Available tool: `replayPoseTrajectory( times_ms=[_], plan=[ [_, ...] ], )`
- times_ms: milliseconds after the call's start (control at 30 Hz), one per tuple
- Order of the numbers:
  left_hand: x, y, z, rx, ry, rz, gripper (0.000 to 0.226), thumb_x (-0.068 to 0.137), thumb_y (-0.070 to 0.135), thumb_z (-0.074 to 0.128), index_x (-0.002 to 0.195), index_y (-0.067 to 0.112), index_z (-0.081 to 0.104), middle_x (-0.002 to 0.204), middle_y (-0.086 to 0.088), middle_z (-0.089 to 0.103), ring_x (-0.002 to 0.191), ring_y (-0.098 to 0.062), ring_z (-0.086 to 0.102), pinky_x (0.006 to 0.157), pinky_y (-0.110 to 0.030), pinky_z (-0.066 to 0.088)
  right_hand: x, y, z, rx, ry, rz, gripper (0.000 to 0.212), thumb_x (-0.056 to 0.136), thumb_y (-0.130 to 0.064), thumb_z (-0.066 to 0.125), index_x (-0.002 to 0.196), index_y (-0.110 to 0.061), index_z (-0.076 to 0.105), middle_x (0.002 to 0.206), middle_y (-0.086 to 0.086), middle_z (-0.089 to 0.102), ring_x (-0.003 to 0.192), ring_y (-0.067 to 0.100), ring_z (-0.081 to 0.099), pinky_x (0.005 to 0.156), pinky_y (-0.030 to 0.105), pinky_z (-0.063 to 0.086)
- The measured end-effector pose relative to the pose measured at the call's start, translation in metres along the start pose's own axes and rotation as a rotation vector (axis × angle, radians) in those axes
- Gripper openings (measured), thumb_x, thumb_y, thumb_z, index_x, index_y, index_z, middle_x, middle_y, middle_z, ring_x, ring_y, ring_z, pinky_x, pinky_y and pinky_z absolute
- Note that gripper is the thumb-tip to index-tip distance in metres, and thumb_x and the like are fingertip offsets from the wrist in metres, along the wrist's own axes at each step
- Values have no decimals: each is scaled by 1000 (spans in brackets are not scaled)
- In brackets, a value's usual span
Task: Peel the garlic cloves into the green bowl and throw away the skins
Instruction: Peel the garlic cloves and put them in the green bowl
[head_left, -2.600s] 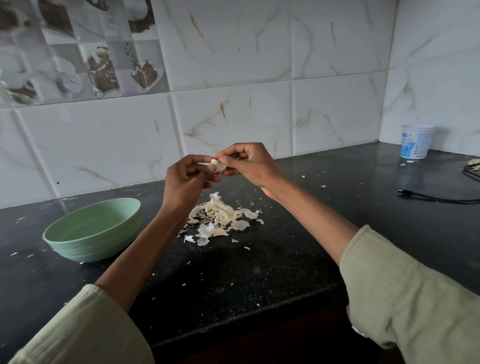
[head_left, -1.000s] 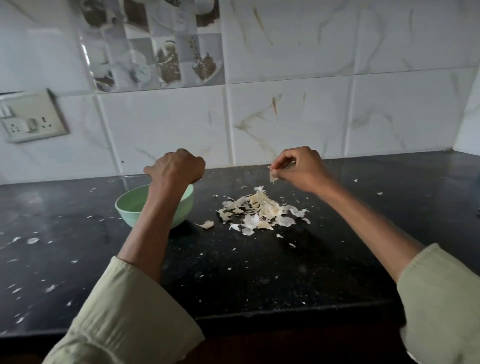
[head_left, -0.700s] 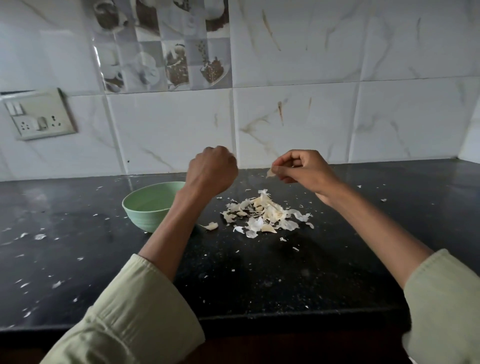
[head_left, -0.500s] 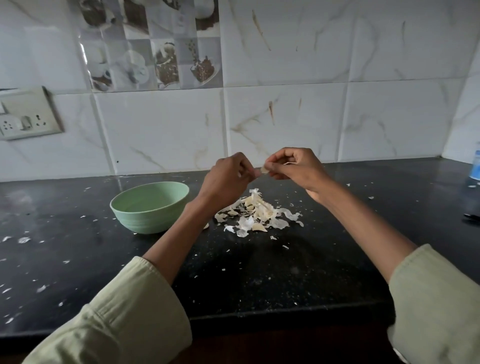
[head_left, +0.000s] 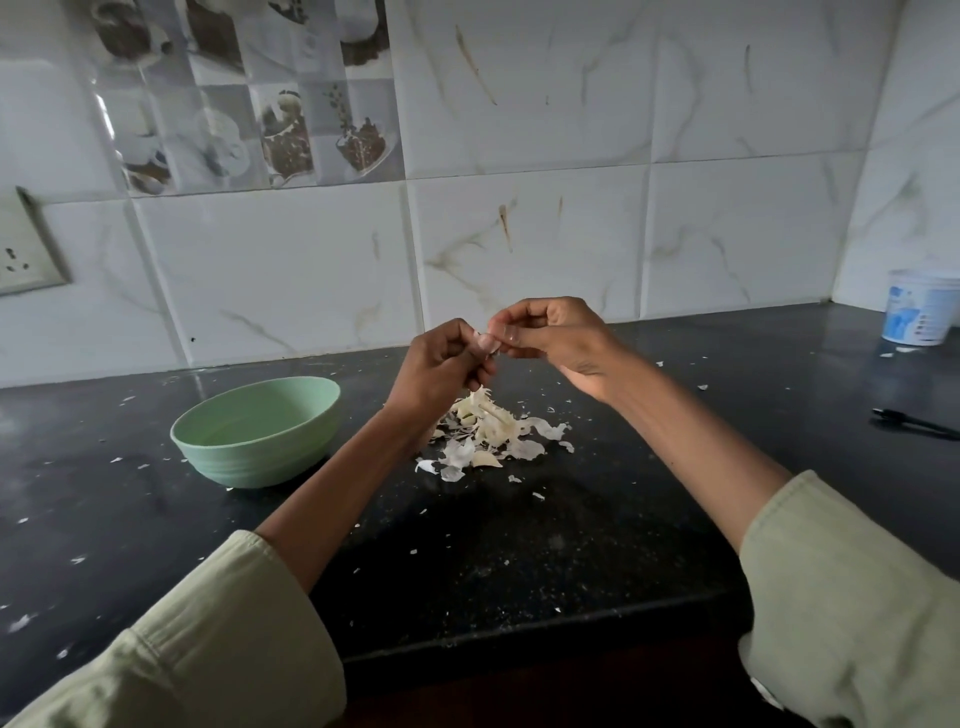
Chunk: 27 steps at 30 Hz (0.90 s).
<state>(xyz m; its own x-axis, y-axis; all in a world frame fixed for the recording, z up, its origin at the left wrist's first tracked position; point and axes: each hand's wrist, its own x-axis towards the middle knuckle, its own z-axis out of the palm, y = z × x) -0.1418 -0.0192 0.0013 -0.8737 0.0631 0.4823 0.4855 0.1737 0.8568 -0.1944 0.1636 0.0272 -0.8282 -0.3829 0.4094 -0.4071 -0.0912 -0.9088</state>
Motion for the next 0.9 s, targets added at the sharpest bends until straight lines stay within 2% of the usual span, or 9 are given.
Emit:
replayPoseTrajectory(
  times_ms=[133,233,400,533,633,700,767,833,900],
  plan=[
    [1,2,1,-130,7,-26,18,103,17,63,98,-1,64,79,-7,68,68,-12,60,65,-21,50,2,1,0,87,26,11,14,89,2,75,103,0,74,94,7,77,87,13,72,76,22,58],
    [1,4,1,-83,31,-7,24,100,11,68,105,-13,65,82,-9,72,69,-10,64,68,-21,54,1,1,2,107,31,24,13,90,4,73,101,-2,75,95,7,77,88,12,73,77,22,58],
    [0,4,-2,36,45,24,12,95,6,74,102,-3,70,82,-10,77,74,-16,71,72,-26,58,1,3,2,73,32,24,12,91,3,73,103,0,74,100,10,76,87,10,73,76,21,58],
    [2,3,-2,135,68,18,15,96,10,75,105,-1,71,84,-11,79,75,-19,75,74,-28,62,0,5,6,-88,131,-81,8,88,-1,79,96,-3,76,92,8,76,80,14,72,75,25,61],
    [2,5,1,166,38,-30,16,102,14,67,104,-1,73,87,-16,79,71,-17,73,70,-27,59,0,5,10,-273,206,-181,7,86,-11,84,89,-14,78,88,1,78,77,17,75,80,32,63],
    [2,5,2,201,14,-28,17,105,11,61,101,0,74,86,-16,78,69,-17,72,68,-24,56,1,4,12,-378,212,-218,7,85,-14,85,89,-15,78,86,-3,78,78,16,75,81,32,63],
    [1,5,2,240,34,26,16,104,7,62,95,0,73,81,-13,77,67,-14,70,67,-22,56,1,4,12,-318,191,-176,7,88,-11,82,92,-11,78,89,1,78,79,17,75,80,32,63],
    [-1,6,2,267,68,84,13,102,5,65,91,1,72,77,-11,76,65,-13,69,66,-21,56,1,3,10,-103,126,-55,7,91,-3,76,97,-5,75,92,11,76,79,17,74,78,29,63],
    [-3,9,3,316,88,128,13,100,5,67,89,3,72,73,-9,75,62,-11,67,64,-21,55,-1,1,9,77,63,79,7,93,1,72,97,-4,72,90,10,73,77,16,73,74,25,61]
  ],
)
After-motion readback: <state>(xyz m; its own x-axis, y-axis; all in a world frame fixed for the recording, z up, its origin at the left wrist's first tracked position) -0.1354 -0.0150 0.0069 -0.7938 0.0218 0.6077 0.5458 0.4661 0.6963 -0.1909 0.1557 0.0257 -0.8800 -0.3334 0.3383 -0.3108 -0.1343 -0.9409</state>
